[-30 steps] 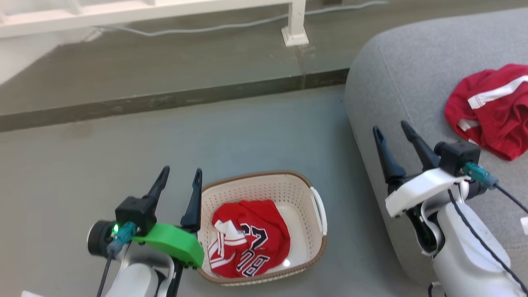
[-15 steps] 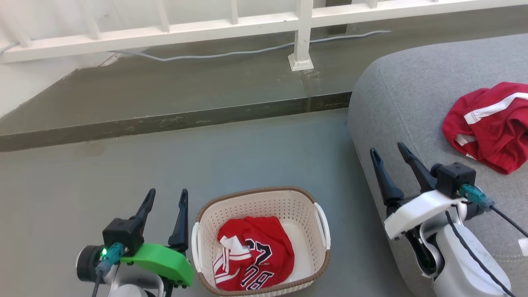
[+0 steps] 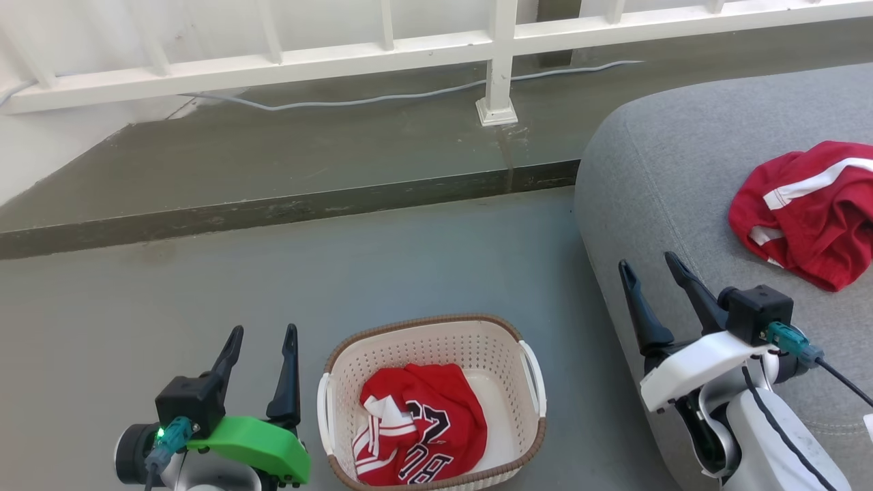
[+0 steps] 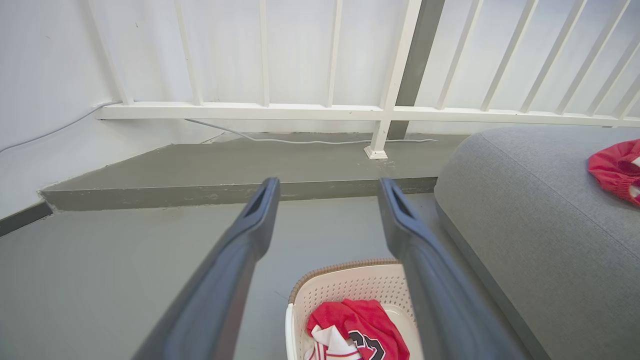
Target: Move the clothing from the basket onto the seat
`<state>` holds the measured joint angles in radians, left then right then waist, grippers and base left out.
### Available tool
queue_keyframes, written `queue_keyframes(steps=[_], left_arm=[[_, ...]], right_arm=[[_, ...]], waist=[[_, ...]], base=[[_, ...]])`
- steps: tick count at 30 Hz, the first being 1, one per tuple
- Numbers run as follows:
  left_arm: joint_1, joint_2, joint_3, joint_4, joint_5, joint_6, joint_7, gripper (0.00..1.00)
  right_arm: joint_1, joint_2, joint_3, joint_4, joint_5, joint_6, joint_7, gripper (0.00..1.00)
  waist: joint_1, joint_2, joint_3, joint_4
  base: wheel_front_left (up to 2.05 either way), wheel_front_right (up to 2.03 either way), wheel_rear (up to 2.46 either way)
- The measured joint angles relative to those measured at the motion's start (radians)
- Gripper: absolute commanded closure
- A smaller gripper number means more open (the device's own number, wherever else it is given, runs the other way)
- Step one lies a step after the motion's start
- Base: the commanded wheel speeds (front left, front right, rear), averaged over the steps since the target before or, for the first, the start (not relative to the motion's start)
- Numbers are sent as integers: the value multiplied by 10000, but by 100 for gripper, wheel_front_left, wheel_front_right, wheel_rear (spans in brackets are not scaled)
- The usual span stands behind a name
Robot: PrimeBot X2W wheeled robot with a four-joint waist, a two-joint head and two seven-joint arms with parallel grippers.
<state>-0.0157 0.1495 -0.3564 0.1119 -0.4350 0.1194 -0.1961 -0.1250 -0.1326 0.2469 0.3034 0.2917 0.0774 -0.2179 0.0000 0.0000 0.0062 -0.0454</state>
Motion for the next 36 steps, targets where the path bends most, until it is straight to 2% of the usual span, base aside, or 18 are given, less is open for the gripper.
queue_keyframes(steps=[21, 36], left_arm=[[220, -52, 232, -341, 284, 2, 113, 0], [221, -102, -48, -658, 765, 46, 518, 0]], right_arm=[[352, -25, -2, -913, 38, -165, 376, 0], [346, -186, -59, -1835, 52, -178, 614, 0]], waist=[[0, 0, 134, -93], [0, 0, 940, -163]], base=[[0, 0, 0], [0, 0, 0]])
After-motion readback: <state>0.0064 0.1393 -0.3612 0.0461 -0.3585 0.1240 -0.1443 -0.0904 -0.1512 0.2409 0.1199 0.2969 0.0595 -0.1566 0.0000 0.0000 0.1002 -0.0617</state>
